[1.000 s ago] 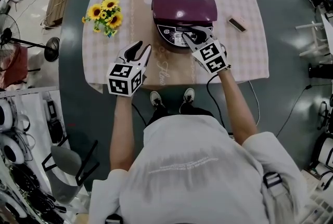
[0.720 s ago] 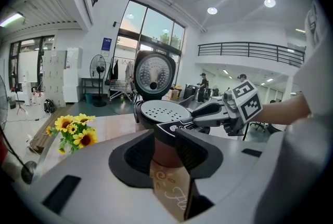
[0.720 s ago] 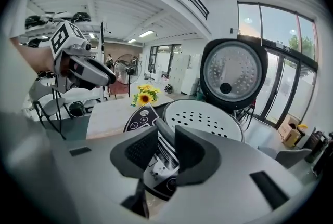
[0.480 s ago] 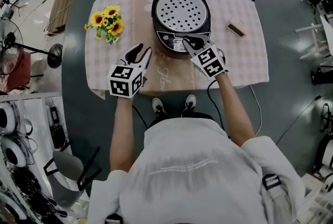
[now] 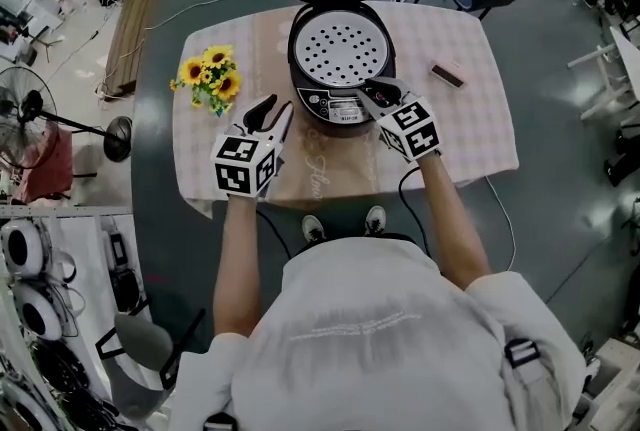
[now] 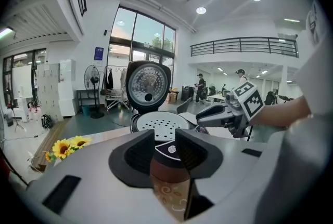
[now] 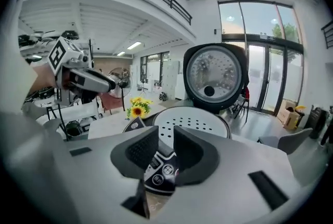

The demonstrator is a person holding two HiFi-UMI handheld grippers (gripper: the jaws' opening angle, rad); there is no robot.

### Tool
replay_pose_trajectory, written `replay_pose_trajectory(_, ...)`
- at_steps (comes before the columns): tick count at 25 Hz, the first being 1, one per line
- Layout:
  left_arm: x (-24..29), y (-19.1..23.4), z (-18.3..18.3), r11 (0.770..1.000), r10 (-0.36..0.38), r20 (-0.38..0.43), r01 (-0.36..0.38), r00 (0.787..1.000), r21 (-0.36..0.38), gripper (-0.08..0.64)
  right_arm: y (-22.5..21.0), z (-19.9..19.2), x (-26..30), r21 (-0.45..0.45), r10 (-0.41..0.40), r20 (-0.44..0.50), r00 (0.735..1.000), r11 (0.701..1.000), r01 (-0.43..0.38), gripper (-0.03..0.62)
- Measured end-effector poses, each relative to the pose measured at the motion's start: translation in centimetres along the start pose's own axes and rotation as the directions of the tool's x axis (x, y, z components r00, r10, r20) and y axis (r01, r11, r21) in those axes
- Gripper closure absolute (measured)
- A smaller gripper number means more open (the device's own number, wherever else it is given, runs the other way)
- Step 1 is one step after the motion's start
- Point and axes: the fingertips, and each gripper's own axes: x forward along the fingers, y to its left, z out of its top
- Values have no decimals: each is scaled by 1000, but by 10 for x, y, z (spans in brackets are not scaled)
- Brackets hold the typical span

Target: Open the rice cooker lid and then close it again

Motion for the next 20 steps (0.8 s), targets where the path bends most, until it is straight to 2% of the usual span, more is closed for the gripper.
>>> replay_pose_trajectory(5,1,7,27,999,20,41,-22,999,49,423,-37,47,-35,48,-90,127,988,995,85,486)
replay_pose_trajectory(10,-3,9,63,995,26,101,-36,995,94,423,-71,83,-85,33,-197,221,955,980,195,492)
replay_pose_trajectory(16,-8,8,104,989,32,182,-57,983,137,423,-108,97,-137,14,-306,258,916,950,313,492)
replay_pose_trajectory(20,-13,5,123,988,43,230,-76,972,134,423,-118,103,-167,37,-356,281,891,932,361,492)
